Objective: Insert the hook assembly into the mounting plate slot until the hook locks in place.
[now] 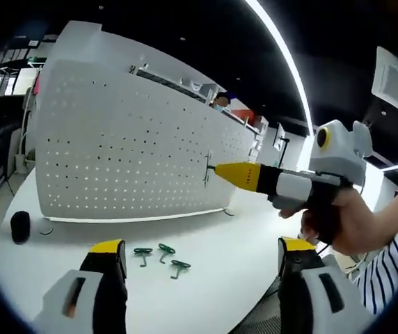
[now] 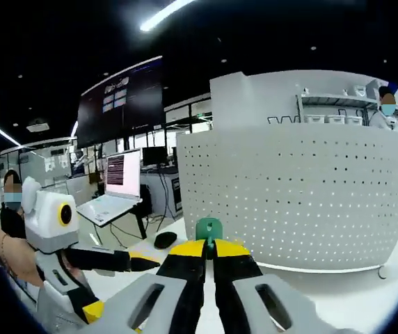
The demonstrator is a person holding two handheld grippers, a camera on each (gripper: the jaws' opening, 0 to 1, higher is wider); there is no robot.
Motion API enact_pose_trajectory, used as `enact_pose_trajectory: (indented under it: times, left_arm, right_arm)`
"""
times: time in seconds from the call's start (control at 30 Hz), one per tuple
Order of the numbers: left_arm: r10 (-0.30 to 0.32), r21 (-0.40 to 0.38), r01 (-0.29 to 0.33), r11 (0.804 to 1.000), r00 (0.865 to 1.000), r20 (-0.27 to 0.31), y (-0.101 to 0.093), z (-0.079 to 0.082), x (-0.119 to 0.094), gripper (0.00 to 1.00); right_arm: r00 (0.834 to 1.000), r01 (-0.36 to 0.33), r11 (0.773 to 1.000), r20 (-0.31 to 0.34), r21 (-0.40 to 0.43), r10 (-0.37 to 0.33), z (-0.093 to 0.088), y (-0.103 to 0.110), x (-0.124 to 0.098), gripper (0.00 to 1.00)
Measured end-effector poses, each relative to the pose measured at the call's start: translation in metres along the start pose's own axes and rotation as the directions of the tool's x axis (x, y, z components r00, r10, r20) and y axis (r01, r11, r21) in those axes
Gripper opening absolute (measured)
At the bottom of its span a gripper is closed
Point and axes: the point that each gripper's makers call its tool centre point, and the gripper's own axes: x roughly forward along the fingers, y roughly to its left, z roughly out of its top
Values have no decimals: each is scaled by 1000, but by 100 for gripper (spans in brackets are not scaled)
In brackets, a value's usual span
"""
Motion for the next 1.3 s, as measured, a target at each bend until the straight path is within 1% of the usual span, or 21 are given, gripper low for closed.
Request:
enact_pose_trajectory:
  times: [0.1,0.27,0.57,0.63,0.73,0.97,1.1,1.13,1.17,1.2,1.3]
  left_arm:
    - [1,-12,-1,1000,1000,-12,0,-5,-1,97]
    - [5,-20,-5,1000,1000,-22,1,-10,-3,100]
    - [1,-29,-2,1000,999,-38,-2,-20,-6,100]
    - [-5,-24,4,1000,1000,-18,-4,-18,-8,100]
    - [-2,-19,2,1000,1000,-7,-4,-16,-10,99]
    - [5,-28,-6,1000,999,-34,-1,-26,-12,98]
    - [15,-37,-16,999,999,-38,1,-29,-14,98]
    - [28,-31,-29,999,999,-34,4,-29,-14,100]
    - [32,-24,-33,999,999,-28,5,-28,-15,99]
    - [31,-24,-32,999,999,-28,5,-28,-15,99]
    - [28,-29,-29,999,999,-30,7,-29,-16,99]
  right_arm:
    - [999,48,999,23,-17,-47,5,-10,3,0]
    - [996,80,996,29,-33,-79,7,-22,8,0]
    - [989,138,990,68,-41,-135,22,-44,17,0]
    - [986,152,988,79,-29,-149,25,-50,20,0]
    - [981,178,983,88,-52,-173,28,-59,25,0]
    - [969,227,972,119,-67,-218,41,-79,39,0]
    - [961,252,966,132,-52,-243,48,-92,47,0]
    - [958,259,965,137,-40,-252,50,-96,49,0]
    - [957,259,966,136,0,-257,50,-100,52,0]
    - [957,260,966,130,11,-259,49,-103,54,0]
    - [954,274,961,133,-15,-270,52,-110,61,0]
